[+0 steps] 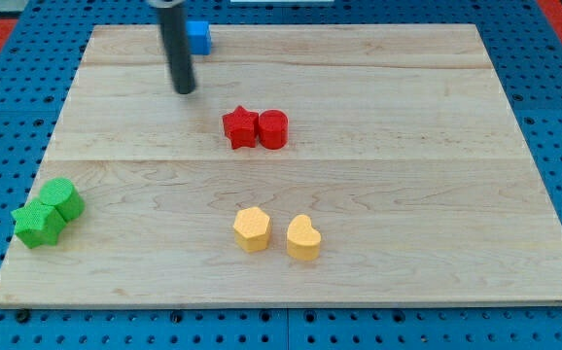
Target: Move the blue cube closer to the red star
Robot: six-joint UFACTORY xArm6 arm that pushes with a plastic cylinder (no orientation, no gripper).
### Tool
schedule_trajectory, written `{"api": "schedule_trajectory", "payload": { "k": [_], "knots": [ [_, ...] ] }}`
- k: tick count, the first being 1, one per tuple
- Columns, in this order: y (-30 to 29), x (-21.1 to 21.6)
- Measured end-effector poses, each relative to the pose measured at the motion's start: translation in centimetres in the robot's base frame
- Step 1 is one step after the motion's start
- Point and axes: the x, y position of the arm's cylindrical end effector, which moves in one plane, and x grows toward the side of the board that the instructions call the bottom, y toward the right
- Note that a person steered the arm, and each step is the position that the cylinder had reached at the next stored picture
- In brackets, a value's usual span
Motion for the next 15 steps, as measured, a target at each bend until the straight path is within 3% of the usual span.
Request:
{"api": "schedule_trajectory", "payload": {
  "k": [2,3,4,6,9,10,11,12,13,14,15],
  "knots": [
    [-10.9,0.3],
    [-14.5,-0.6],
    [-14.2,-2.2],
    [-7.5,-13.5],
    [1.1,-12.7],
    [1.4,-13.5],
    [6.9,-13.5],
    [8.0,-11.6],
    [5.3,-8.5],
    [4.6,-8.9],
    [4.4,-13.3]
  ]
}}
